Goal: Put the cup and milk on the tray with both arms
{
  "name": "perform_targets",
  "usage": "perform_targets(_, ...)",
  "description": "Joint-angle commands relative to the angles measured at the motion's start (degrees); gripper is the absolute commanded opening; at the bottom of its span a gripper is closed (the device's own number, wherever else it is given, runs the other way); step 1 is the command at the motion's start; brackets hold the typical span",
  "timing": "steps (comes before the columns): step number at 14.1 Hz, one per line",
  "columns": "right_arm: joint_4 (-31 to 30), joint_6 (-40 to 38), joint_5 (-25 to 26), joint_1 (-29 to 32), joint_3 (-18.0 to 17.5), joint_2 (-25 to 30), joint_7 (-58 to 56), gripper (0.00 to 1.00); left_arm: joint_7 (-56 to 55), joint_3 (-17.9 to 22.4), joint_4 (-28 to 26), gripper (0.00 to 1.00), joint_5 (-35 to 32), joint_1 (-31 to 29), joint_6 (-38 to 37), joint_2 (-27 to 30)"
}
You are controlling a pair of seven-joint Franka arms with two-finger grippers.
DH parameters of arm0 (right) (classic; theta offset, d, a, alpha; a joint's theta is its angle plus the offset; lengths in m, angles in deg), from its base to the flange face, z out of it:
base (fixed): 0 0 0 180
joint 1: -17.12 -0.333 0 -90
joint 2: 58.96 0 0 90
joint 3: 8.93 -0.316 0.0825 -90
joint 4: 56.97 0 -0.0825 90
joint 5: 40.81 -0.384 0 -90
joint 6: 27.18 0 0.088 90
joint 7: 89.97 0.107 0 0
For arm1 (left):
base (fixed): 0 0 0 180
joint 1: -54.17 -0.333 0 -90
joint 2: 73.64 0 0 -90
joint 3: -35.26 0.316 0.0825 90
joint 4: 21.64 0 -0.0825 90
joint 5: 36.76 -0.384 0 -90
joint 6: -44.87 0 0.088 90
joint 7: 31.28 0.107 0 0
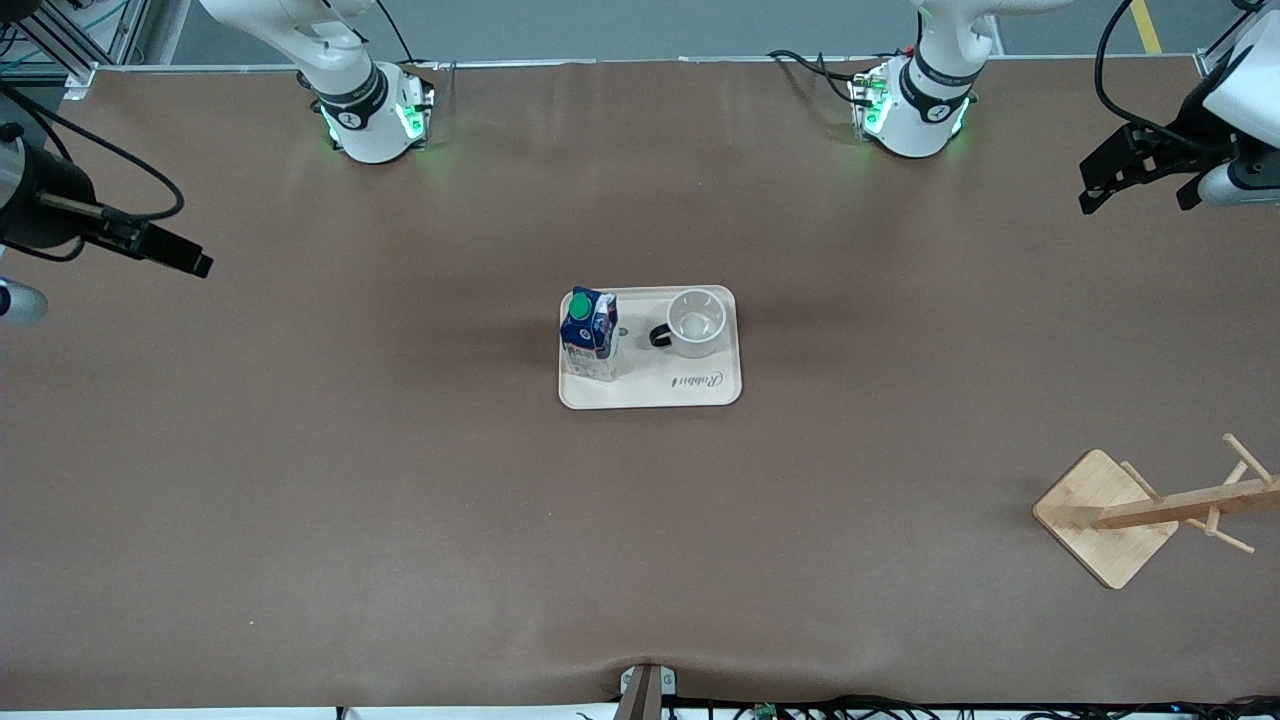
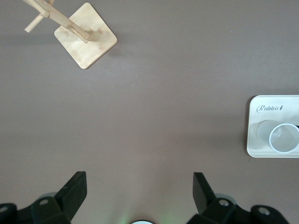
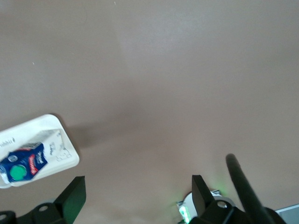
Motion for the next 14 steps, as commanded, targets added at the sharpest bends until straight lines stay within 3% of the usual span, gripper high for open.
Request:
perform_targets(1,-13.0,2.97,0.79,5.46,-0.75,9.59,-11.47,1.0,0.85,-0.05,1.25,1.0,1.07,-0.03,-0.78,0.29)
perform_targets(3,-16.45,3.5,0.7,8.71,-0.75,12.33,-25.87,1.0,0.76,-0.13,1.25,1.0,1.07,0.06,-0.78,0.29)
perform_targets(5,-16.72,3.42,0.61,9.43,-0.66,12.78,-32.52,1.0,0.85,-0.13,1.25,1.0,1.07,-0.03,-0.78,0.38)
perform_targets(14,-16.19,3.15,-0.88,9.88,-0.75,13.66,-25.61,1.0,0.67,-0.05,2.48,1.0,1.15,-0.38,-1.66,0.47)
